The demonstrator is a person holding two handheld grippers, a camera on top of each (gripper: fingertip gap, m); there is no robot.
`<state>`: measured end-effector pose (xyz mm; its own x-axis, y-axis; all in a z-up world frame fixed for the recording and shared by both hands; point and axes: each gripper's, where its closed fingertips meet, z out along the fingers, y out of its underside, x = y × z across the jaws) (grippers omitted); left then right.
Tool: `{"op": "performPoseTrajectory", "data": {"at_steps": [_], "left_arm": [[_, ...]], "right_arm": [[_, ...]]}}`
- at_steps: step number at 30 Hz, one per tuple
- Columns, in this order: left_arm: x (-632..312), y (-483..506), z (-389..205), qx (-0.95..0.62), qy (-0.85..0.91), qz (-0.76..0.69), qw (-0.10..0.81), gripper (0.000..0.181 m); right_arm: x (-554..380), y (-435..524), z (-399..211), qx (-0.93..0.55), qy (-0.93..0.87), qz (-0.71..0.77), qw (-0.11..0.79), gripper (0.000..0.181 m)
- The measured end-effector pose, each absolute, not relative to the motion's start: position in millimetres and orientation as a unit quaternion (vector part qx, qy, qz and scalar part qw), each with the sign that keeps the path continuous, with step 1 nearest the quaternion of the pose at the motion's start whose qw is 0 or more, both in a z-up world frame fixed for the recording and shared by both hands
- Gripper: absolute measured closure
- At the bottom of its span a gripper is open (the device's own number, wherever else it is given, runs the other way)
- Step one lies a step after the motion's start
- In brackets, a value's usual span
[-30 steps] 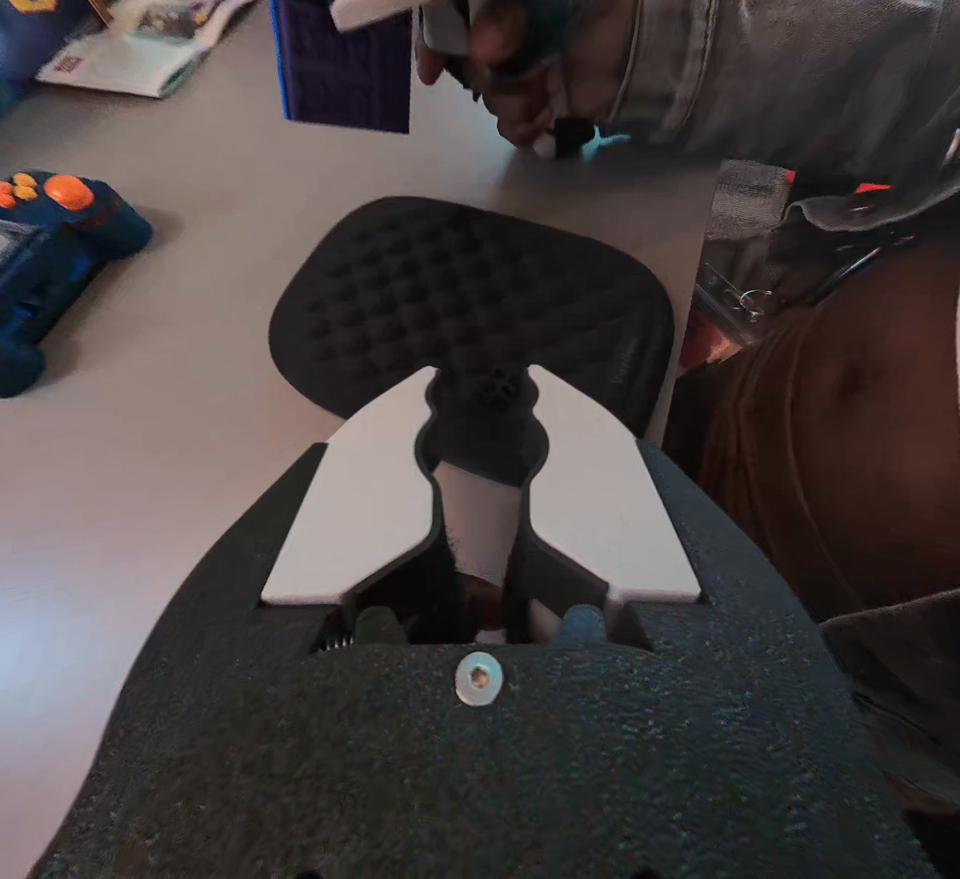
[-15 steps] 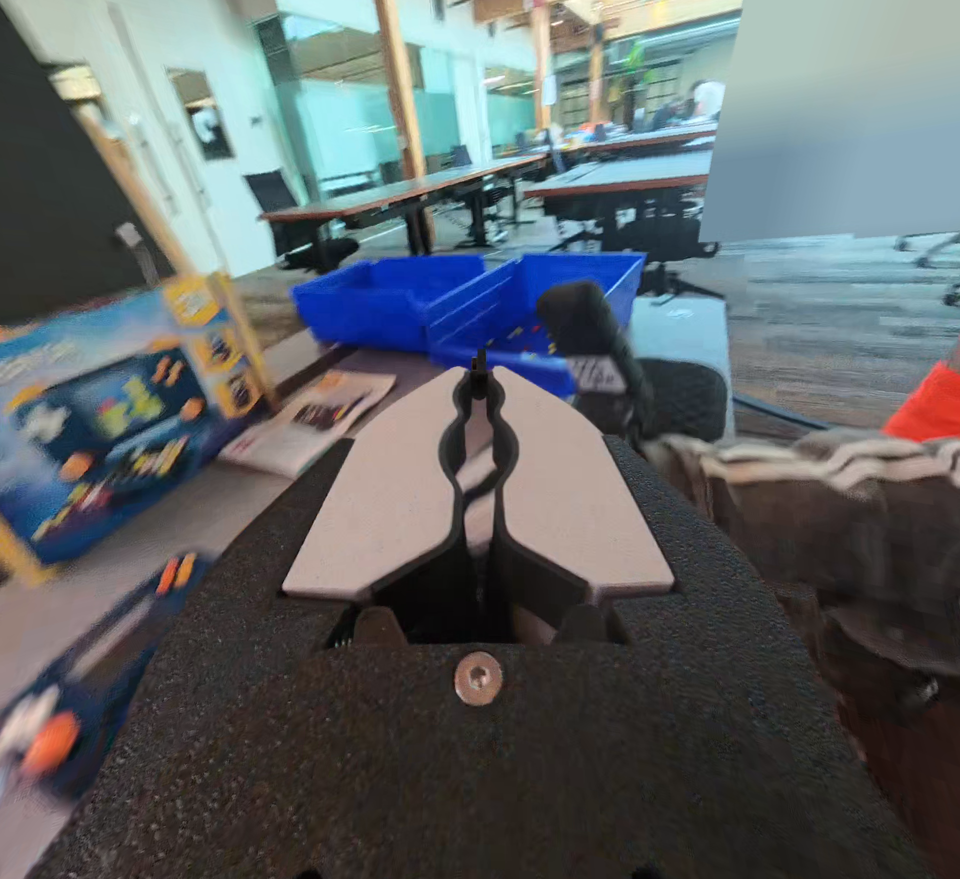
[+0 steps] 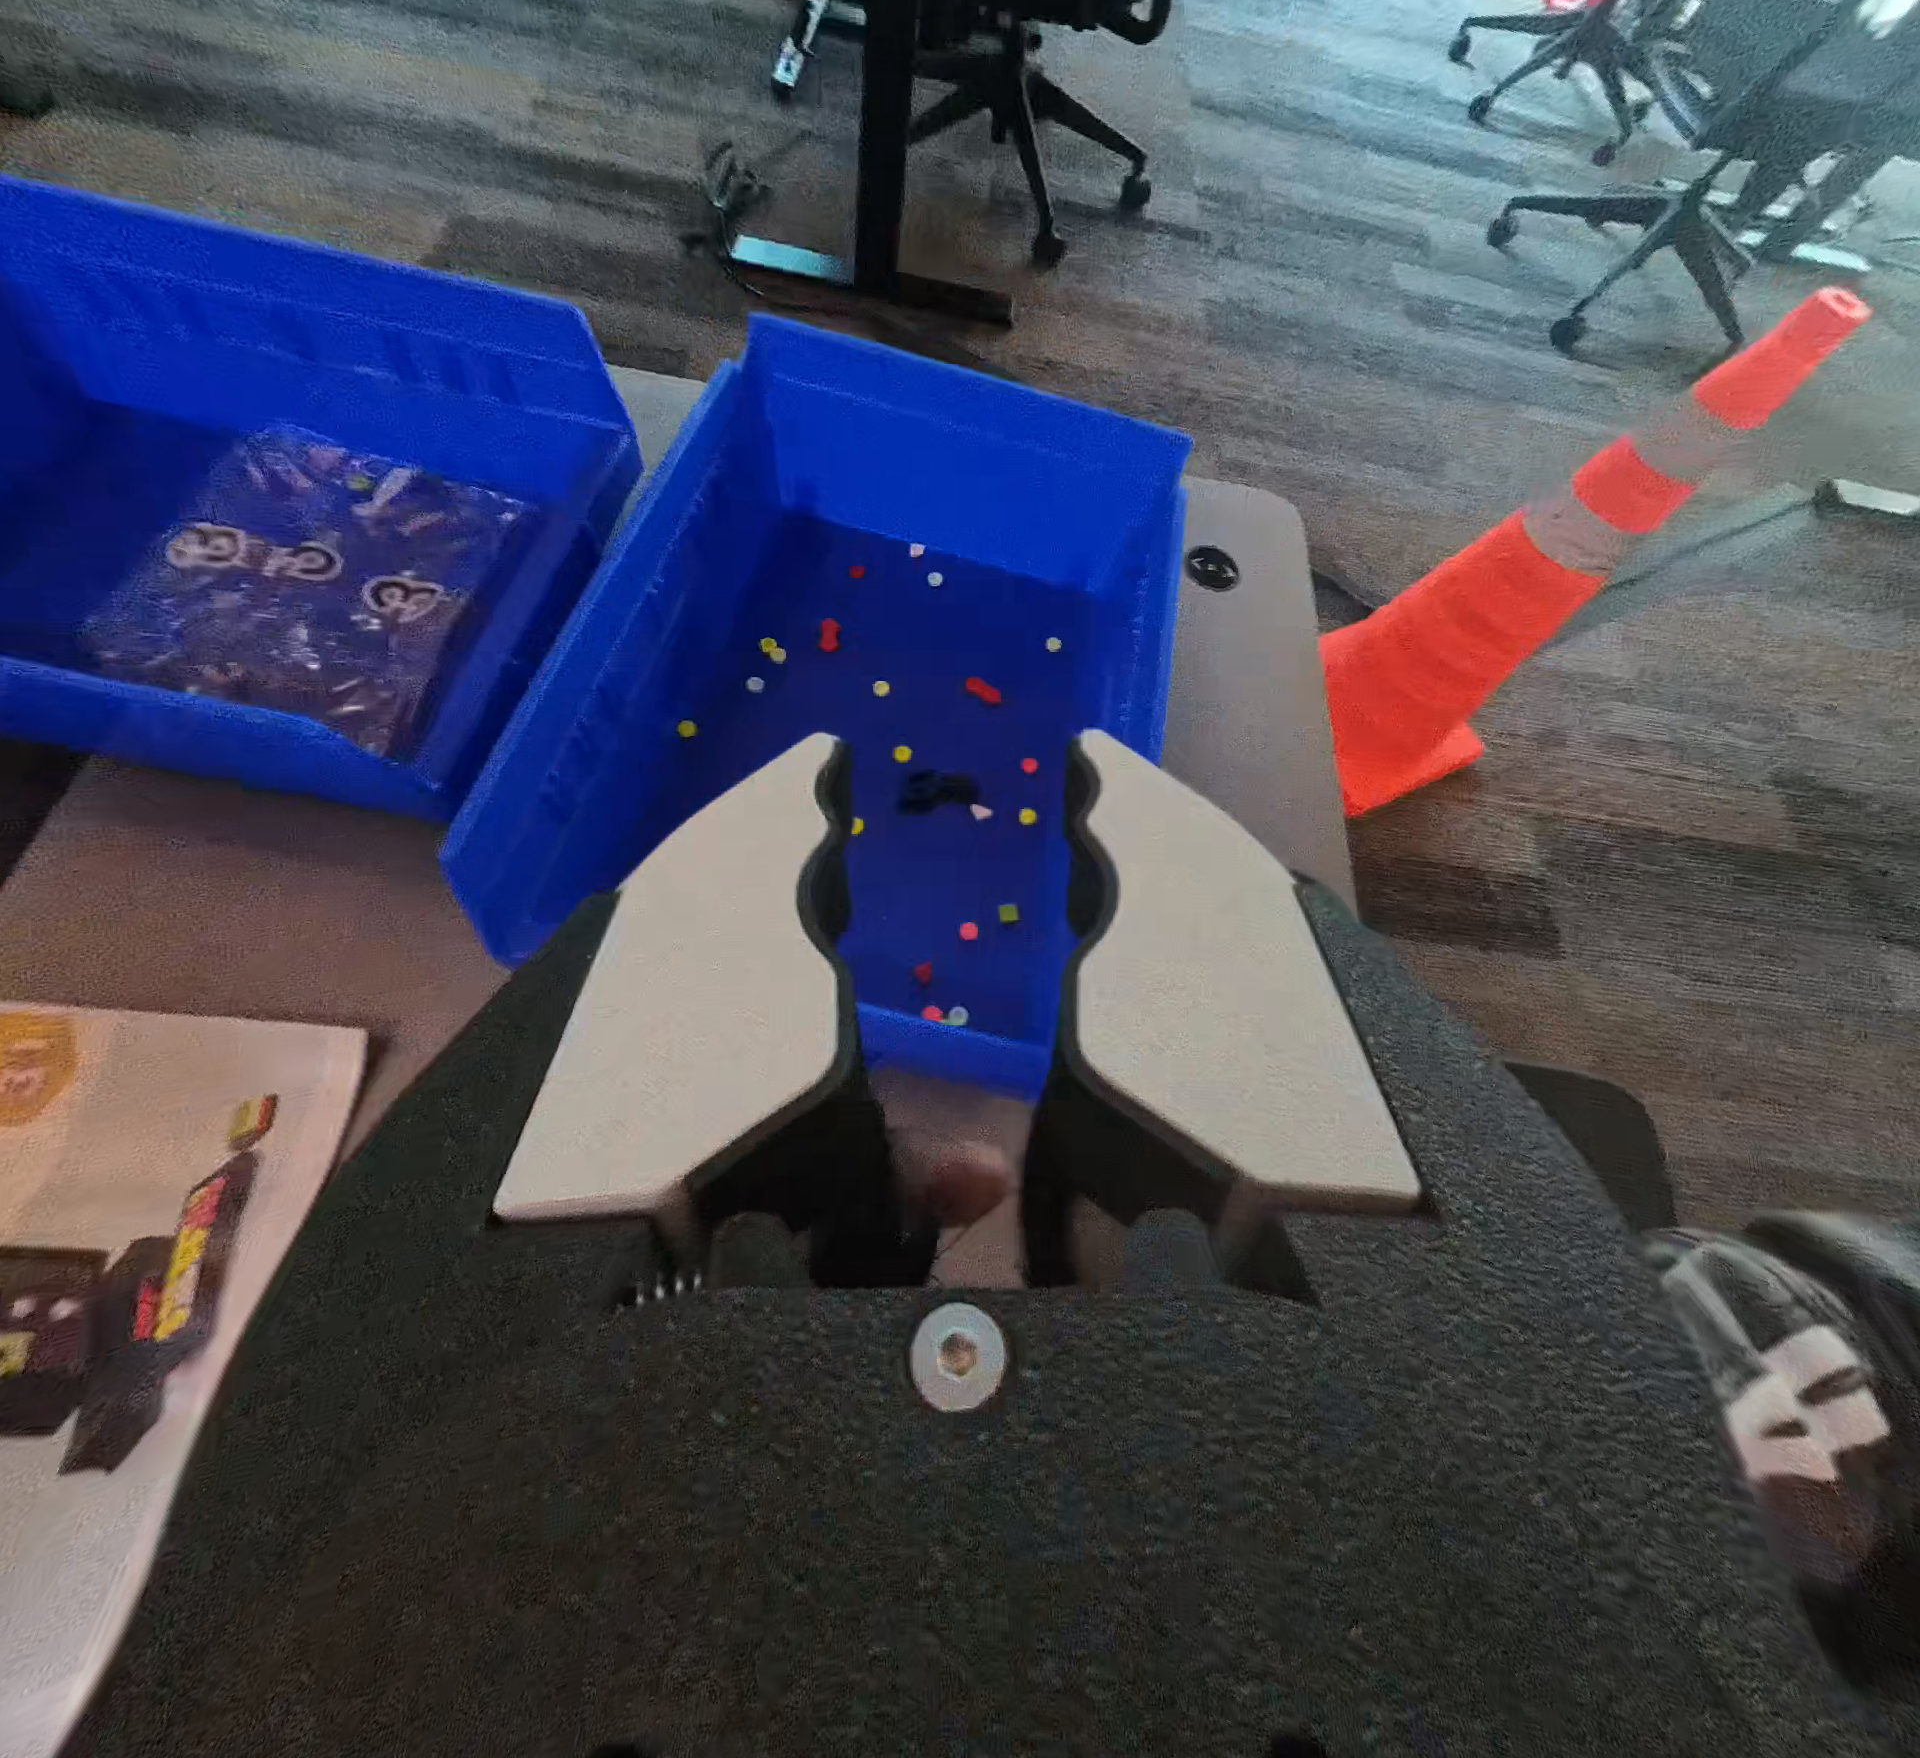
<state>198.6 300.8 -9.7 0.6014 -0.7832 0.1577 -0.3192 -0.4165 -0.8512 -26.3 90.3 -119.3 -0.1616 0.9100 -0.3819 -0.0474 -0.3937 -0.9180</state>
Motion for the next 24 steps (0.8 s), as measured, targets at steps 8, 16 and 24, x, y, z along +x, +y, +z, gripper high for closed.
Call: {"op": "performPoseTrajectory", "data": {"at_steps": [8,16,24], "left_arm": [[190,296,28,-0.749,0.341,-0.304,0.481,0.114],[99,173,98,-0.578,0.33,-0.277,0.693,0.052],[-38,74,-8,-0.601,0.216,-0.063,0.767,0.085]], "right_arm": [[-24,90,-118,-0.526,-0.403,0.649,0.373,0.17],[-25,88,-118,-0.525,-0.405,0.653,0.366,0.17],[-17,86,-97,-0.471,-0.368,0.713,0.368,0.169]]}}
